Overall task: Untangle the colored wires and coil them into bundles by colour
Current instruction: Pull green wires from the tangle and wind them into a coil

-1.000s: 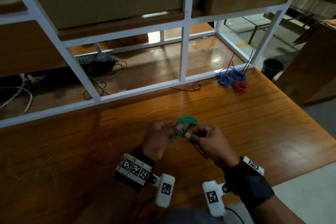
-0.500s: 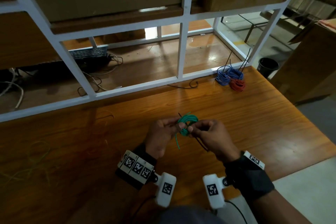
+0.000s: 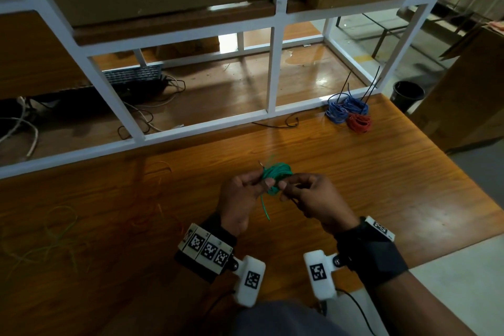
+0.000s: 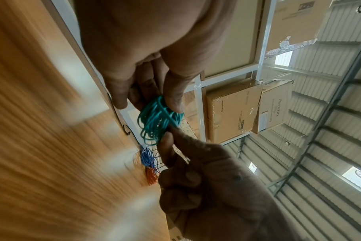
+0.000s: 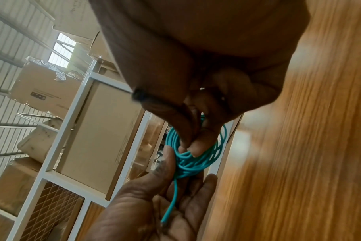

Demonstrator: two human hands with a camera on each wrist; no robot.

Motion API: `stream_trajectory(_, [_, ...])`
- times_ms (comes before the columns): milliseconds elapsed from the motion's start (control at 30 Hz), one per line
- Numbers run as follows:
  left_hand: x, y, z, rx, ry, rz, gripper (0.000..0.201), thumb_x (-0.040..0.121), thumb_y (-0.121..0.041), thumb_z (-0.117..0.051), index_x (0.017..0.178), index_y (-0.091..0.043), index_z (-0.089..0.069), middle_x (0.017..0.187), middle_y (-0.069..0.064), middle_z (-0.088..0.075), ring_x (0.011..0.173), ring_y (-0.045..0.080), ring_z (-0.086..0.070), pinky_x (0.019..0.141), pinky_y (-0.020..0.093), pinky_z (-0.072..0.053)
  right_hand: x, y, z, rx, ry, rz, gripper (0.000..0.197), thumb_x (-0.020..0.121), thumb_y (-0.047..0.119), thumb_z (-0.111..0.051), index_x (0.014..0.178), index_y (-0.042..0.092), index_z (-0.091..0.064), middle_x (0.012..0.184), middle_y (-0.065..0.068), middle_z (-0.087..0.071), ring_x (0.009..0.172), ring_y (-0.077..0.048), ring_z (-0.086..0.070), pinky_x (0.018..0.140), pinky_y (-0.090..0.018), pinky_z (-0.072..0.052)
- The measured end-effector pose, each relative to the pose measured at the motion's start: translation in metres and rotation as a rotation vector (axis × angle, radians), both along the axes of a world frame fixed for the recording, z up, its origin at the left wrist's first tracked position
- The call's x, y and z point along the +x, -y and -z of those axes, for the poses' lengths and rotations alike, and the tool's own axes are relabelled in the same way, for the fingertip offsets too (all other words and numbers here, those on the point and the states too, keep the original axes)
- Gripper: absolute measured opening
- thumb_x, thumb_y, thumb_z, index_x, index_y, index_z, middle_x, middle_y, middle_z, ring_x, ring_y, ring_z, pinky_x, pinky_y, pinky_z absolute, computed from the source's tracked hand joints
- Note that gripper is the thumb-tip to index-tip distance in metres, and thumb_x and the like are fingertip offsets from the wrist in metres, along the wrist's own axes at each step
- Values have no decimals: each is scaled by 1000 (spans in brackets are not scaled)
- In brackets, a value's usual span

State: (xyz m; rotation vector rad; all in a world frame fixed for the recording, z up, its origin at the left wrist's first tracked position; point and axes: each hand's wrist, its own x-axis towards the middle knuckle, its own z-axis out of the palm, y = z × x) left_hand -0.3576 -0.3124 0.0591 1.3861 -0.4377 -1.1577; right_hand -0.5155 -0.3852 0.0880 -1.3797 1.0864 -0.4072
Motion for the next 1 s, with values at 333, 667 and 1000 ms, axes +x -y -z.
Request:
stream_trajectory(333, [24, -7, -2, -17, -64, -302, 28, 81, -3, -74, 108, -9, -70, 99, 7, -75, 94, 18, -72, 80, 30, -57, -21, -8, 9, 115, 235, 120, 46, 104, 49, -49, 114, 11, -72, 102, -10, -79, 68, -19, -65, 53, -28, -45])
stream_trajectory(667, [25, -13, 3, 3, -78, -345, 24, 82, -4, -74, 105, -10, -71, 100, 7, -75, 96, 18, -72, 74, 26, -56, -21, -15, 21, -278, 153, 89, 16, 88, 22, -80, 104, 19, -76, 93, 5, -78, 78, -12, -74, 61, -26, -56])
stream_trajectory(1000, [29, -18, -2, -23, 289, -182, 34, 87, -9, -72, 120, -11, -66, 103, -5, -72, 89, 2, -68, 72, 16, -55, 14, -10, 12, -689, 139, 41, 13, 88, 23, -81, 101, 23, -78, 91, 18, -75, 81, 0, -71, 60, -15, -54])
